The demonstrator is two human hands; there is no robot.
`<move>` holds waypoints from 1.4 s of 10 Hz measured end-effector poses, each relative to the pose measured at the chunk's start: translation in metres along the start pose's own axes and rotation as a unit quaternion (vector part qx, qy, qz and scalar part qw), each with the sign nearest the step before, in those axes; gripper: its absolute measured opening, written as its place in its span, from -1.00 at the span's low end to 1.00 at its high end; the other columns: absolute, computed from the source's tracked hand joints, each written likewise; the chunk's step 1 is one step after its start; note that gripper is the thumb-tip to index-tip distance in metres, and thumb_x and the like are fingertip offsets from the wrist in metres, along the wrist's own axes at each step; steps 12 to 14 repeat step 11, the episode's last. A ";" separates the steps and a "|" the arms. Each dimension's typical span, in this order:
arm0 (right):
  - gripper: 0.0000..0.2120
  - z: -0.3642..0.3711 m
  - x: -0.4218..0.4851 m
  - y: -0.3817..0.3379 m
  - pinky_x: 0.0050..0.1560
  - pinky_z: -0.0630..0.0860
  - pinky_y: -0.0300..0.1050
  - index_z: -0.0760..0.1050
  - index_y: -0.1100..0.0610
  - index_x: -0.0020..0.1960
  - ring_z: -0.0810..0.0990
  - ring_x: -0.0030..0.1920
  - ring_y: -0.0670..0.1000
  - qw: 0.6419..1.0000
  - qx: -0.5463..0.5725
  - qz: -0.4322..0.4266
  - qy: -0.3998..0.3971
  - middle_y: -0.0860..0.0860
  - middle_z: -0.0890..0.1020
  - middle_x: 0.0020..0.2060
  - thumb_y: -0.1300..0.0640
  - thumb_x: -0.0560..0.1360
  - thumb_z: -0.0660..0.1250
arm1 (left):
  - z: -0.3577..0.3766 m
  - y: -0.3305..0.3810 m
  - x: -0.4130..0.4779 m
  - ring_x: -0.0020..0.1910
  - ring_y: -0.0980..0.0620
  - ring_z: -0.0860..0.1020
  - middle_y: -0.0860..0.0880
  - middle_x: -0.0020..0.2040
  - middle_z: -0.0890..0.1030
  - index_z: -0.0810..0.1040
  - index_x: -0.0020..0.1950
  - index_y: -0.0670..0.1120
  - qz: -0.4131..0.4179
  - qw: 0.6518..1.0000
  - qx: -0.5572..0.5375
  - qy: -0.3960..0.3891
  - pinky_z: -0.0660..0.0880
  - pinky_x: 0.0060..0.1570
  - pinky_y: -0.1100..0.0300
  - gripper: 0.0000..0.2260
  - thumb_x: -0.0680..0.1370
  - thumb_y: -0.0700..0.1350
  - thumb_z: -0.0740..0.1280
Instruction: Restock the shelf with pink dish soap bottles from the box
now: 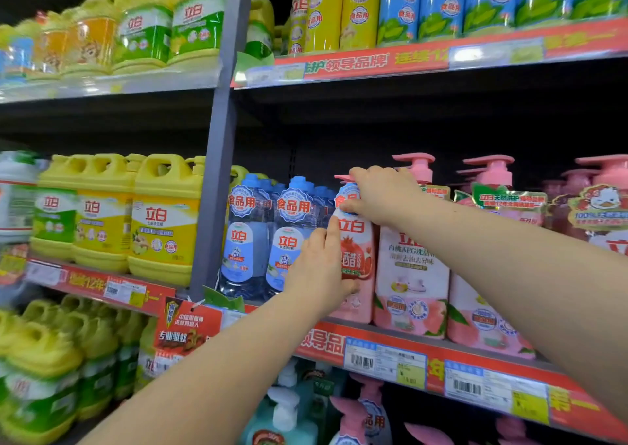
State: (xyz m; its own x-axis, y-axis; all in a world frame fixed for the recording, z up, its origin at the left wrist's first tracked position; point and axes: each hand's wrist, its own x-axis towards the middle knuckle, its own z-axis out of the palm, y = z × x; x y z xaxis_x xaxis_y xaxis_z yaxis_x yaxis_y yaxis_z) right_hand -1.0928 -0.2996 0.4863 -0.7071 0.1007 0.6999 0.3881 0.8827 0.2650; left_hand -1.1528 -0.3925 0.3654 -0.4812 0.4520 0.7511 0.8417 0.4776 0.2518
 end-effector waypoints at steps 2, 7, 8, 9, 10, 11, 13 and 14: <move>-0.45 0.000 -0.007 -0.002 0.37 0.19 0.15 0.32 0.08 0.35 0.44 0.29 0.15 0.999 -0.042 -0.017 0.029 0.09 0.50 0.28 -0.24 0.50 0.21 | -0.001 0.000 0.000 0.35 -0.09 0.28 -0.10 0.40 0.21 -0.21 0.54 -0.10 0.002 1.000 -0.011 -0.010 0.39 0.23 0.03 -0.03 0.43 0.01 0.46; -0.28 0.006 -0.109 0.078 0.47 -0.08 0.27 -0.13 -0.10 0.55 -0.15 0.55 0.14 0.993 -0.118 0.004 0.003 0.02 -0.23 0.56 -0.14 0.53 0.19 | -0.004 0.014 -0.008 0.45 -0.16 0.15 -0.14 0.55 -0.03 -0.16 0.54 -0.16 -0.010 0.994 0.113 0.001 0.27 0.34 -0.01 -0.14 0.50 0.04 0.36; -0.32 -0.001 -0.127 0.080 0.42 -0.05 0.38 -0.10 -0.10 0.55 -0.20 0.55 0.14 0.995 -0.087 0.031 -0.039 -0.01 -0.27 0.55 -0.05 0.54 0.18 | -0.002 0.013 -0.009 0.45 -0.16 0.15 -0.14 0.55 -0.02 -0.17 0.53 -0.17 -0.008 0.992 0.125 0.005 0.26 0.35 -0.01 -0.16 0.50 0.05 0.33; -0.36 -0.015 -0.152 0.069 0.42 -0.07 0.38 -0.01 -0.06 0.53 -0.20 0.55 0.14 0.989 -0.096 0.043 -0.099 0.00 -0.21 0.56 -0.06 0.54 0.20 | -0.007 0.016 -0.009 0.45 -0.16 0.15 -0.14 0.54 0.00 -0.15 0.53 -0.16 -0.010 0.992 0.127 0.001 0.23 0.37 -0.03 -0.16 0.50 0.09 0.32; -0.44 -0.034 -0.203 0.066 0.46 -0.13 0.29 0.12 -0.04 0.50 -0.11 0.55 0.07 0.991 -0.064 0.018 -0.119 -0.04 0.00 0.55 -0.08 0.54 0.18 | -0.018 0.023 -0.010 0.45 -0.17 0.16 -0.15 0.54 0.01 -0.10 0.53 -0.17 0.002 0.990 0.141 -0.010 0.21 0.39 -0.04 -0.21 0.51 0.11 0.29; -0.66 -0.028 -0.260 0.038 0.42 -0.36 -0.15 0.53 -0.18 -0.06 -0.03 0.48 -0.17 0.995 -0.028 0.018 -0.098 -0.27 0.56 0.00 -0.28 0.23 0.42 | -0.027 0.034 -0.017 0.50 -0.19 0.06 -0.14 0.56 -0.02 -0.08 0.54 -0.15 0.037 0.983 0.176 -0.034 0.10 0.44 -0.10 -0.26 0.53 0.10 0.23; -0.66 -0.028 -0.260 0.038 0.42 -0.36 -0.15 0.53 -0.18 -0.06 -0.03 0.48 -0.17 0.995 -0.028 0.018 -0.098 -0.27 0.56 0.00 -0.28 0.23 0.42 | -0.027 0.034 -0.017 0.50 -0.19 0.06 -0.14 0.56 -0.02 -0.08 0.54 -0.15 0.037 0.983 0.176 -0.034 0.10 0.44 -0.10 -0.26 0.53 0.10 0.23; -0.66 -0.028 -0.260 0.038 0.42 -0.36 -0.15 0.53 -0.18 -0.06 -0.03 0.48 -0.17 0.995 -0.028 0.018 -0.098 -0.27 0.56 0.00 -0.28 0.23 0.42 | -0.027 0.034 -0.017 0.50 -0.19 0.06 -0.14 0.56 -0.02 -0.08 0.54 -0.15 0.037 0.983 0.176 -0.034 0.10 0.44 -0.10 -0.26 0.53 0.10 0.23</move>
